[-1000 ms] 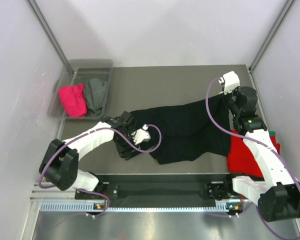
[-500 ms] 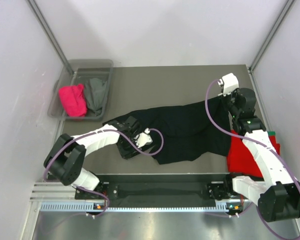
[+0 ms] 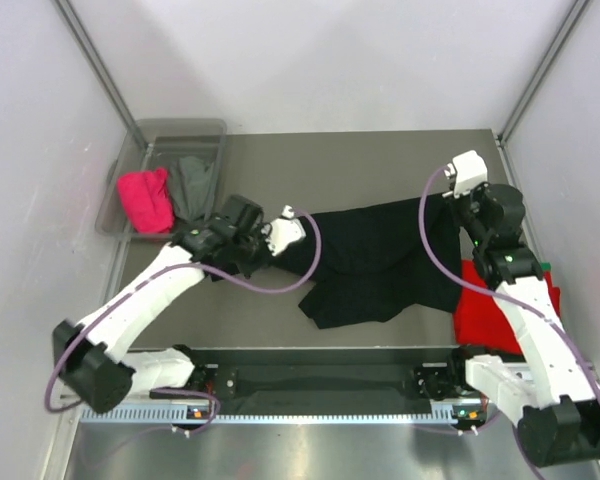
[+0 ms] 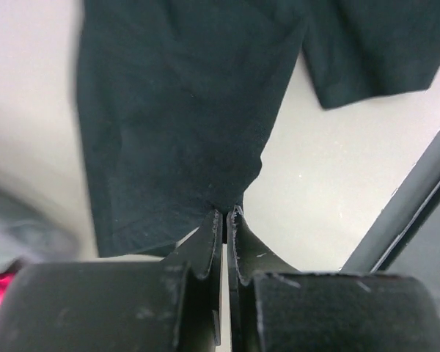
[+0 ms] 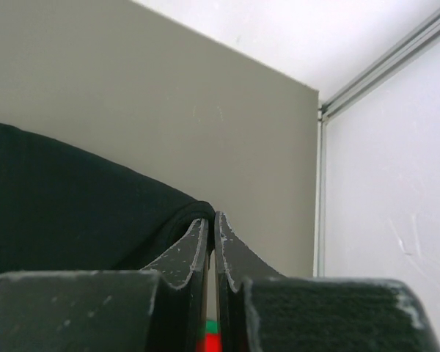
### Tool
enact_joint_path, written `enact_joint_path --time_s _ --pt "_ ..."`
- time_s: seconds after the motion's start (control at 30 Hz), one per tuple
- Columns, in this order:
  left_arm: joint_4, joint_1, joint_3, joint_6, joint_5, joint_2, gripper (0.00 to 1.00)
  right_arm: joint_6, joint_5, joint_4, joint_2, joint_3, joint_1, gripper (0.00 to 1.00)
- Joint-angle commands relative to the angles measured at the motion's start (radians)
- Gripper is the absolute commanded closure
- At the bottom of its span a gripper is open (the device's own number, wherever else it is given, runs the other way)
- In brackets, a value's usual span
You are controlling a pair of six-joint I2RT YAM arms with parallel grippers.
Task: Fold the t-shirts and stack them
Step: Flatten the tshirt out
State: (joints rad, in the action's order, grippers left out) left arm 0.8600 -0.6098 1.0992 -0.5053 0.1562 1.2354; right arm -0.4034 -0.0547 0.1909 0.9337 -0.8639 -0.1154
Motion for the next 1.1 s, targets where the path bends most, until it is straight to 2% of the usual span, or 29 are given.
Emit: enact_joint_path --time_s 0.0,0.13,0.2,0.33,0.37,0.4,0.43,0.53,0.57,0.6,0.63,0.67,0.73,0.83,0.93,1.07 --pt "0.129 0.031 0.03 -0.053 0.083 -0.086 1.0 0.028 0.009 0.047 -0.105 -0.056 0.008 1.0" --pt "0.107 0.048 0.01 -0.075 0.049 -0.122 1.0 0.029 -0.003 0.085 -0.133 -0.066 0.016 1.0" --pt "0.042 0.05 -0.002 -0.096 -0.039 -0.103 1.0 0.02 -0.02 0.049 -0.093 -0.073 0.023 1.0" --pt "-0.302 0.067 -0.027 -0.199 -0.229 -0.005 1.0 0.005 -0.04 -0.056 0.084 -0.153 0.049 1.0" --pt "-0.347 0.097 0.041 -0.226 -0.227 0.147 1.0 0.006 -0.034 -0.105 0.168 -0.211 0.066 1.0" --pt "-0.348 0.117 0.042 -0.226 -0.227 0.148 1.0 0.011 -0.034 -0.105 0.169 -0.245 0.074 1.0" --pt "-0.326 0.137 0.168 -0.192 -0.202 0.279 1.0 0.018 -0.031 -0.119 0.256 -0.28 0.082 1.0" --pt "-0.233 0.208 0.426 -0.104 -0.161 0.45 1.0 0.04 -0.025 -0.116 0.39 -0.386 0.095 1.0" --pt "-0.236 0.217 0.448 -0.063 -0.162 0.501 0.98 0.046 -0.019 -0.116 0.408 -0.4 0.095 1.0" --pt "-0.265 0.222 0.446 -0.05 -0.178 0.507 0.91 0.051 -0.017 -0.12 0.422 -0.394 0.097 1.0" --pt "-0.3 0.217 0.385 -0.049 -0.197 0.501 0.74 0.051 -0.011 -0.123 0.439 -0.386 0.095 1.0" --pt "-0.42 0.217 0.339 -0.042 -0.246 0.466 0.6 0.052 -0.01 -0.131 0.445 -0.364 0.097 1.0" --pt "-0.514 0.211 0.215 -0.036 -0.286 0.422 0.51 0.052 -0.01 -0.152 0.453 -0.334 0.095 1.0" --pt "-0.51 0.211 0.125 -0.015 -0.252 0.334 0.49 0.061 0.01 -0.174 0.442 -0.27 0.095 1.0" --pt "-0.498 0.209 0.026 -0.074 -0.161 0.253 0.5 0.08 0.026 -0.183 0.429 -0.224 0.095 1.0" --pt "-0.478 0.208 0.011 -0.124 -0.147 0.3 0.48 0.109 0.047 -0.183 0.428 -0.189 0.095 1.0"
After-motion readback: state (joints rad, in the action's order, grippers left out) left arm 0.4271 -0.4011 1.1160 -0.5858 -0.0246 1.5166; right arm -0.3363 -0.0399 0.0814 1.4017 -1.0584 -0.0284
